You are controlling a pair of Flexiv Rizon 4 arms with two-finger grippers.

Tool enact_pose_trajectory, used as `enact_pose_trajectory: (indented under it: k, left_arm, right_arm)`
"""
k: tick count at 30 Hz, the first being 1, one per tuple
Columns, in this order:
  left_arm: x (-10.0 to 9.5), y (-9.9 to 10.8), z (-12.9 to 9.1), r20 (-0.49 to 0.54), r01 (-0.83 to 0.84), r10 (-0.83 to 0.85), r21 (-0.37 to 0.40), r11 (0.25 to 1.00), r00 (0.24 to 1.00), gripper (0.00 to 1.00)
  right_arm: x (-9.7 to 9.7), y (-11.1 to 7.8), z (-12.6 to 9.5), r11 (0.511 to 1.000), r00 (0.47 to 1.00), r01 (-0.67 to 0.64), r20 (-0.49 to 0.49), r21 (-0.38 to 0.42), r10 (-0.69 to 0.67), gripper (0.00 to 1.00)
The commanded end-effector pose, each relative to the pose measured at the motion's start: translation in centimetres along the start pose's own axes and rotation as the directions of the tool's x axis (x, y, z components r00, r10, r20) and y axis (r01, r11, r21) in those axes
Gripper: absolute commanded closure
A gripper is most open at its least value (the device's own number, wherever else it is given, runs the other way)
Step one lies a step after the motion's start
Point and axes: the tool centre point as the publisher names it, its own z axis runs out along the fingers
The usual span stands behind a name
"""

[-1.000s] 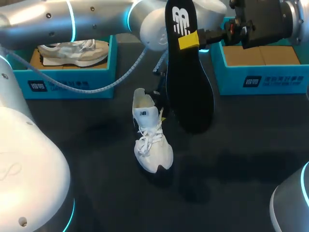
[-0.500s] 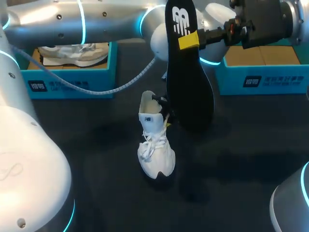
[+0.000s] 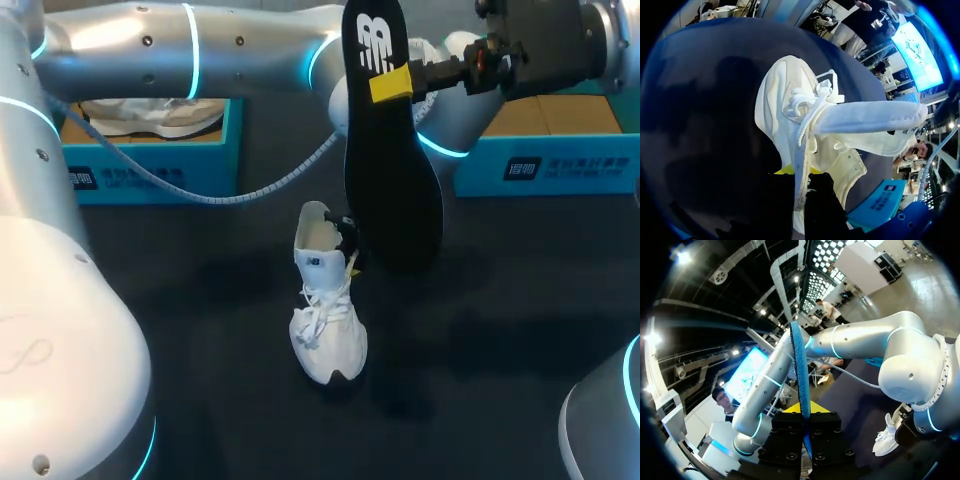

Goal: Take the shoe out of the shoebox, open the shoe tongue, remove and reinsert the insole, then place the shoe into the shoebox

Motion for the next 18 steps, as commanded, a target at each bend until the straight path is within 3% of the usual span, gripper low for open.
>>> enact_pose_trajectory:
  k: [1, 7, 8, 9, 10, 18]
  left_arm:
    - [-0.9, -0.2, 0.4, -0.014, -0.004, 0.004, 0.004, 1.0, 1.0, 1.0]
    - [-1.6, -0.5, 1.0, -0.029, 0.0, 0.0, 0.009, 1.0, 1.0, 1.0]
    - [-1.5, -0.7, 0.9, -0.026, -0.001, 0.001, 0.01, 1.0, 1.0, 0.66]
    - [-1.4, -0.8, 0.8, -0.016, 0.001, -0.001, 0.013, 1.0, 1.0, 0.16]
    - [-1.3, -0.9, 0.5, -0.006, -0.001, 0.002, 0.016, 1.0, 1.0, 0.0]
    - [0.1, 0.1, -1.6, 0.047, 0.045, -0.045, -0.001, 0.999, 0.998, 0.0]
  right_arm:
    - [-0.1, 0.2, 0.3, 1.0, 1.0, -0.001, 0.002, 0.004, 0.001, 1.0]
    - [-0.1, 0.2, 0.3, 1.0, 1.0, -0.001, 0.002, 0.004, 0.001, 1.0]
    - [-0.1, 0.2, 0.3, 1.0, 1.0, -0.001, 0.002, 0.004, 0.001, 1.0]
    - [-0.1, 0.2, 0.3, 1.0, 1.0, -0.001, 0.002, 0.004, 0.001, 1.0]
    - [-0.1, 0.2, 0.3, 1.0, 1.0, -0.001, 0.002, 0.004, 0.001, 1.0]
    - [-0.1, 0.2, 0.3, 1.0, 1.0, -0.001, 0.002, 0.004, 0.001, 1.0]
